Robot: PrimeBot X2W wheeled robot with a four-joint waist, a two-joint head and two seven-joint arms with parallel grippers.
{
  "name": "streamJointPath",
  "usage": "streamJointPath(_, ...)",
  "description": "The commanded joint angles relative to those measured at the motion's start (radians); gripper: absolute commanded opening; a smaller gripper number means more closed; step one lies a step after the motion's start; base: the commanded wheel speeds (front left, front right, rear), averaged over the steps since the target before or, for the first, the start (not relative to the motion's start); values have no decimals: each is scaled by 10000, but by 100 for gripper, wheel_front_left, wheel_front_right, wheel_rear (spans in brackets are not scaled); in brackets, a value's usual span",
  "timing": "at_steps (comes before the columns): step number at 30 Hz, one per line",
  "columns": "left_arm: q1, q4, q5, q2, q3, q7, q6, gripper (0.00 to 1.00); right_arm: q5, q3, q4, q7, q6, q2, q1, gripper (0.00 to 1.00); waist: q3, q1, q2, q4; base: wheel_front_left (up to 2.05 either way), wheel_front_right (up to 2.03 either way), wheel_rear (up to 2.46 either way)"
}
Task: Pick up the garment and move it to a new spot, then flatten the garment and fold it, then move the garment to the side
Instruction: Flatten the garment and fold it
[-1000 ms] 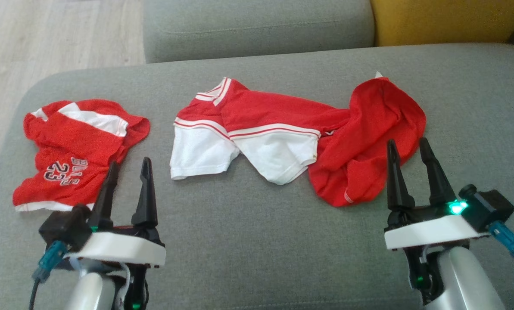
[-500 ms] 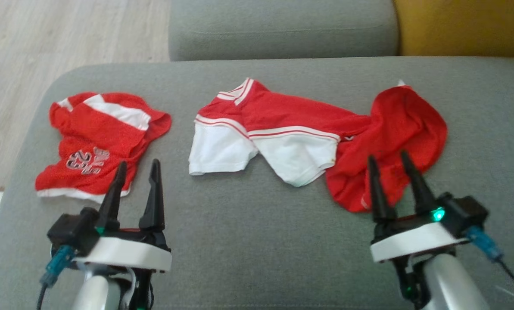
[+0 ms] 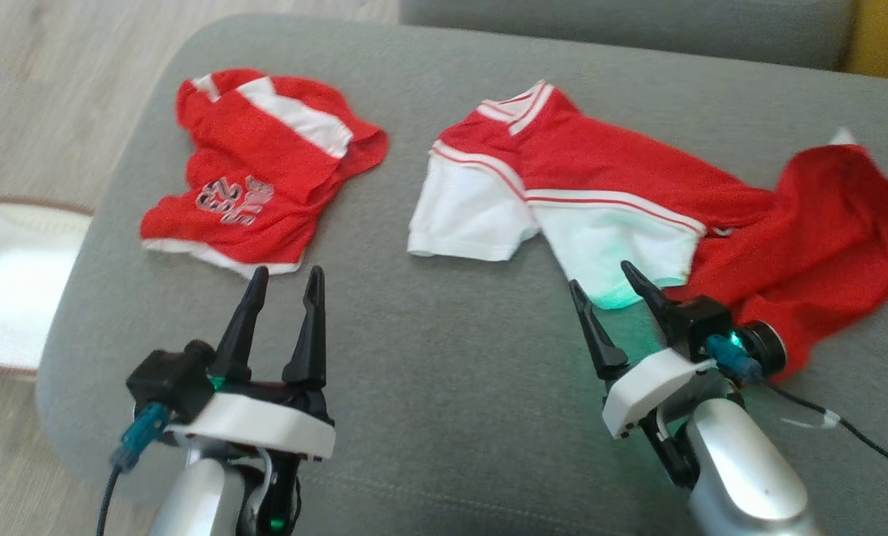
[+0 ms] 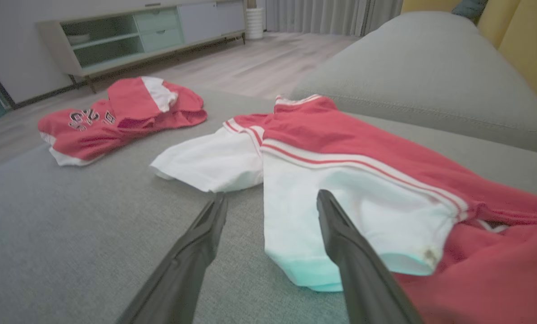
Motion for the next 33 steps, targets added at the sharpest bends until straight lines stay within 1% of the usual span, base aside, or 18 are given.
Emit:
streamJointPath(1,-516,-304,-78,1,199,-122,105,100,-251,81,150,82,-7,-26,-469,100,378,0,0,523,0,0,0)
streamJointPath(4,-598,-310,-183,0,115,-122,176,100,-566,-80,821,137,-7,-26,-777,100,498,0,0,755,0,0,0)
streamJointPath(8,-637,-303,-240,0,87,-122,211,100,-721,-192,1471,156,-7,-26,-1081,100,593,0,0,880,0,0,0)
streamJointPath(13,-687,-314,-271,0,41,-122,244,100,-877,-446,2137,190,-7,-26,-1346,100,721,0,0,918,0,0,0)
streamJointPath(17,-758,-293,-306,0,5,-122,261,100,-899,-338,2521,178,-7,-26,-1543,100,842,0,0,835,0,0,0)
streamJointPath(18,-780,-283,-319,0,-15,-122,254,100,-880,-315,2616,204,-7,-26,-1591,73,861,0,0,809,0,0,0)
streamJointPath(19,-799,-269,-323,0,-31,-122,247,100,-850,-287,2703,223,-7,-26,-1641,5,875,0,0,776,0,0,0)
streamJointPath(20,-813,-255,-323,0,-35,-122,247,100,-853,-246,2770,201,-7,-26,-1694,0,881,0,0,738,0,0,0)
streamJointPath(26,-808,-132,-328,-1,87,-122,234,100,-776,-171,2793,-267,-7,-26,-1994,0,701,0,0,440,0,0,0)
streamJointPath(31,-797,-119,-331,-1,154,-122,212,100,-678,-537,2438,-435,-7,-26,-2311,0,452,0,0,260,0,0,0)
streamJointPath(33,-744,-126,-354,-1,167,-122,211,100,-554,-838,2178,-409,-7,-26,-2538,0,322,0,0,200,0,0,0)
